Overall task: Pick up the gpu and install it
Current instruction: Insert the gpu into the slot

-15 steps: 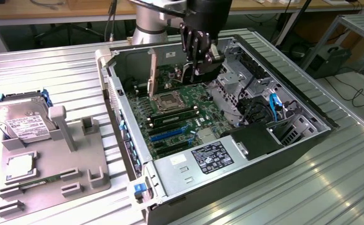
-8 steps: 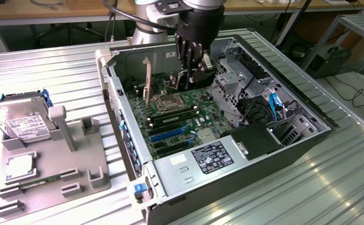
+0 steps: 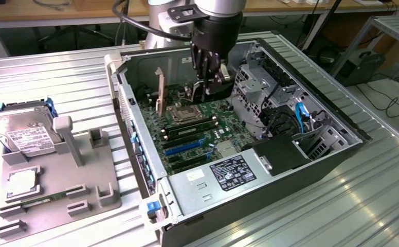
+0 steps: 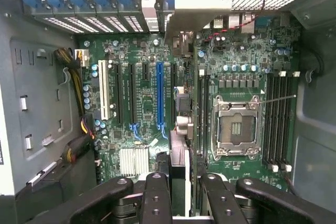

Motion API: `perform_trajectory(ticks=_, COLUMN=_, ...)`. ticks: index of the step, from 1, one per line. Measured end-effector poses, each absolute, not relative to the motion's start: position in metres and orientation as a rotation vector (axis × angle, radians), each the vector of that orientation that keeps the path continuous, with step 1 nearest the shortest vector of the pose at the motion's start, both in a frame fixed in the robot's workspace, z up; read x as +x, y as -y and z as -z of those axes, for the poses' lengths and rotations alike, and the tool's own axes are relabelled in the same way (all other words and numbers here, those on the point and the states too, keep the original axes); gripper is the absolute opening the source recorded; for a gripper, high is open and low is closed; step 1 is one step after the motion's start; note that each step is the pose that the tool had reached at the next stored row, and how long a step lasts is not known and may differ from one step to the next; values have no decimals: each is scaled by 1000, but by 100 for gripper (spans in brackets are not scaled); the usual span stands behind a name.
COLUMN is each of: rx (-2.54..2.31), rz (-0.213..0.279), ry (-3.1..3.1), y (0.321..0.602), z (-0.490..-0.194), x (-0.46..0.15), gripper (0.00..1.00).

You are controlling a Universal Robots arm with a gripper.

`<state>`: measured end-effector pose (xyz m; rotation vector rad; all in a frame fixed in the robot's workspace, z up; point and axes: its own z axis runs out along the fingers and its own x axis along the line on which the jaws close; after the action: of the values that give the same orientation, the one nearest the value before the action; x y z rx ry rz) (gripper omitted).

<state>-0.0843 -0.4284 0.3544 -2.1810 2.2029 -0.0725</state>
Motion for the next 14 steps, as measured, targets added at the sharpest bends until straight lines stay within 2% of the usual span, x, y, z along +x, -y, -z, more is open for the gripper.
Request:
perform_trajectory(ticks=7, rx=-2180, rz=72, ry=-2203, y=429, z=-339, x=-90, gripper=28)
perform_trajectory(ticks=14, rx=-2178, rz=62, ry=-2197, y=441, z=-325, x=-93, gripper=28)
